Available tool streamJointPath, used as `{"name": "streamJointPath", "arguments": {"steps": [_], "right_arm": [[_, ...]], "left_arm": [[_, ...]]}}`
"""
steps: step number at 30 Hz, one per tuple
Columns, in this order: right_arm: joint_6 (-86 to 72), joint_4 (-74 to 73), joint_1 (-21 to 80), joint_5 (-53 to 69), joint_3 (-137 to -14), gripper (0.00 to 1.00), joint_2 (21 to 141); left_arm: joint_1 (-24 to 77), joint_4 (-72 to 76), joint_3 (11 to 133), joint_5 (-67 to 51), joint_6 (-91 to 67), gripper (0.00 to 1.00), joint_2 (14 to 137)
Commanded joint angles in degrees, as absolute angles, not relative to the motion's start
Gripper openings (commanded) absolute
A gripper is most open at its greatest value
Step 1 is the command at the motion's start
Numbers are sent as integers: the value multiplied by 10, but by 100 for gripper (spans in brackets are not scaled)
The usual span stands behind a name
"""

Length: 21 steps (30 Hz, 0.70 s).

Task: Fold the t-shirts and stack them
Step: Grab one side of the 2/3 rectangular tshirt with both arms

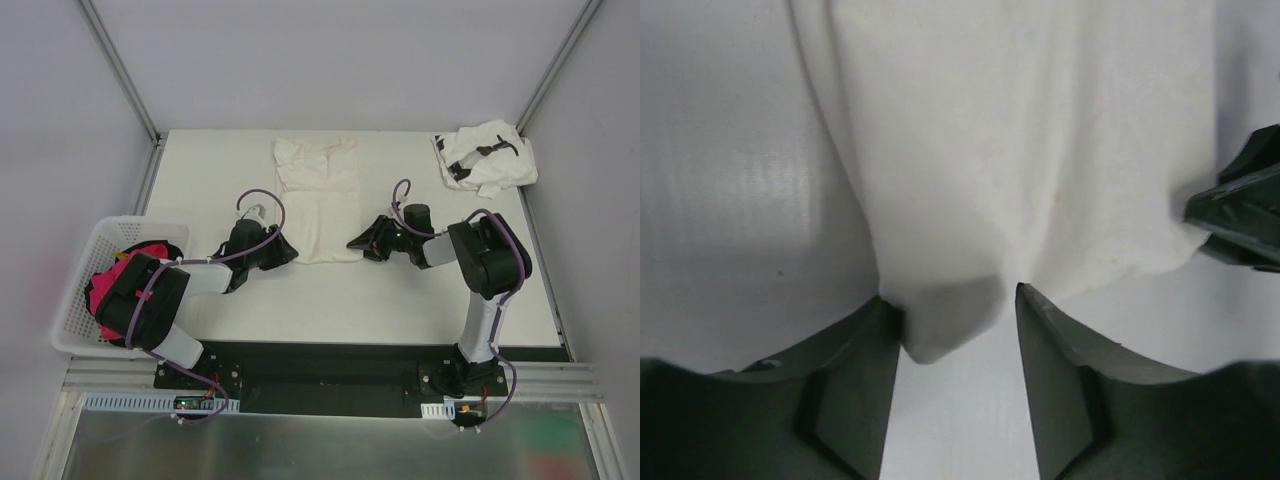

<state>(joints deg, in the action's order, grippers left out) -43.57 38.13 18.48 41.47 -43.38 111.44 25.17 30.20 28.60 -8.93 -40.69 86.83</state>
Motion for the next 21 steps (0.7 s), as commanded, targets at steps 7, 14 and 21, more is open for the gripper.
{"name": "streamJointPath", "arguments": {"steps": [7,14,21], "right_arm": [[-443,396,192,400,-418,2,1140],[-448,404,185,406,-416,1,1145],[-448,412,172,409,-392,1,1138]], "left_arm": [[261,252,284,-125,-410,29,923],[261,258,287,-127,-406,12,936],[263,260,278,-139,-406,6,935]]}}
